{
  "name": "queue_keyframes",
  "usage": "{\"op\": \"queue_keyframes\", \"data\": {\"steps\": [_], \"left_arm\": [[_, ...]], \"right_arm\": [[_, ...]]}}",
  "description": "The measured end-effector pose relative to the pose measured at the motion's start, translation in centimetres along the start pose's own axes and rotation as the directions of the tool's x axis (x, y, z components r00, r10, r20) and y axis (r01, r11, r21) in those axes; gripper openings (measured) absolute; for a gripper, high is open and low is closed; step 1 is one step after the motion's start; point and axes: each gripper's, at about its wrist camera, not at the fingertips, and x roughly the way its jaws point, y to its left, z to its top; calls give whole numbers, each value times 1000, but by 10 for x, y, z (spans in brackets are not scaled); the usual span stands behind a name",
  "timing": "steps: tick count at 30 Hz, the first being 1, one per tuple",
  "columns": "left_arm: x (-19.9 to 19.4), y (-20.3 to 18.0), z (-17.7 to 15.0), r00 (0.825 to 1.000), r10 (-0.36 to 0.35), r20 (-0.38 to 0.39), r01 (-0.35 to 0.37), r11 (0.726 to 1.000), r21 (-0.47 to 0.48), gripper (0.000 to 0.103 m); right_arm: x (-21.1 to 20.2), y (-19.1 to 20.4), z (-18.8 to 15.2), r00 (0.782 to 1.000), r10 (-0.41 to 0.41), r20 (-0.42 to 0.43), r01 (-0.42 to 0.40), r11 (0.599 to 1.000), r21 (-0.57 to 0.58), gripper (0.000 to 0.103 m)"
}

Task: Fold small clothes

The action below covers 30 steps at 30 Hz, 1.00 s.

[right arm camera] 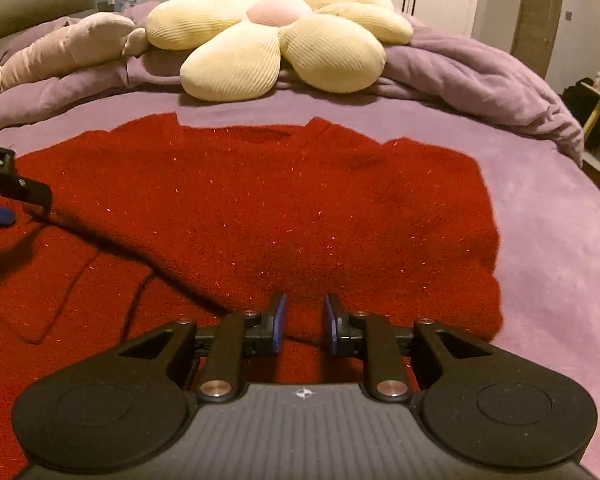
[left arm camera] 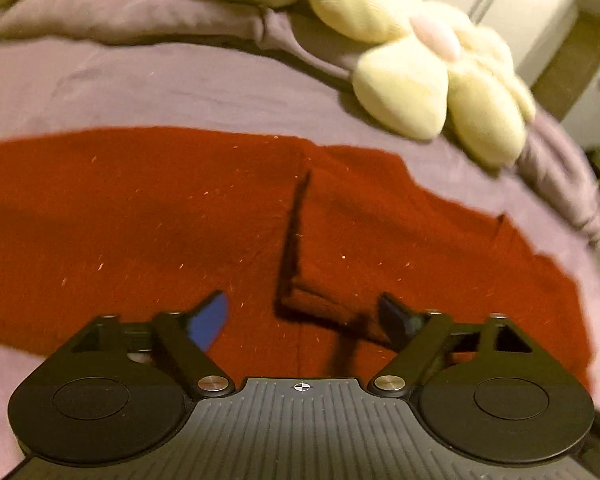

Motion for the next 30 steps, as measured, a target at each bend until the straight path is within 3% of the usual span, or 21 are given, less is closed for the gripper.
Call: {"op": "queue_keyframes", "data": {"steps": [1, 3, 6, 10, 13, 15, 19, 21, 23, 26, 30], "left_arm": [[-8, 8, -3, 999, -34, 12, 34, 999, -26, 96], [-22, 26, -12, 997, -74, 13, 75, 995, -62, 97], [-41, 58, -27, 994, -105, -10, 103, 987, -122, 97], [-72, 105, -42, 993, -113, 32, 118, 963, -244, 97], [-94, 147, -43, 994, -56, 97, 84, 943, -322, 97], [-105, 180, -40, 992, -3, 127, 55, 912, -406, 97], [-127, 249, -44, 969, 80, 232, 80, 793, -605, 94], [-131, 275, -45, 958, 80, 275, 131, 730, -671, 89], [-130, 298, -44, 948, 63, 312, 198, 650, -734, 85], [-127, 322, -41, 933, 73, 353, 257, 551, -794, 69], [-116, 343, -35, 920, 77, 383, 314, 441, -841, 45]], "right_arm": [[-7, -1, -1, 1000, 4, -6, -4, 1000, 9, 31], [-28, -7, -10, 998, 62, 2, -62, 995, 74, 58], [-53, -19, -36, 989, 148, 2, -146, 973, 179, 59], [-82, -25, -65, 987, 161, 4, -157, 955, 252, 61], [-95, -31, -77, 983, 185, -4, -176, 937, 301, 67], [-97, -36, -84, 977, 215, -9, -198, 914, 354, 68], [-100, -44, -86, 974, 228, -7, -202, 875, 440, 68], [-99, -45, -84, 975, 223, -10, -193, 865, 463, 68], [-97, -44, -84, 975, 220, -14, -186, 854, 486, 69], [-96, -43, -83, 977, 215, -15, -178, 845, 505, 69], [-95, -43, -84, 978, 209, -14, -172, 840, 514, 69]]}}
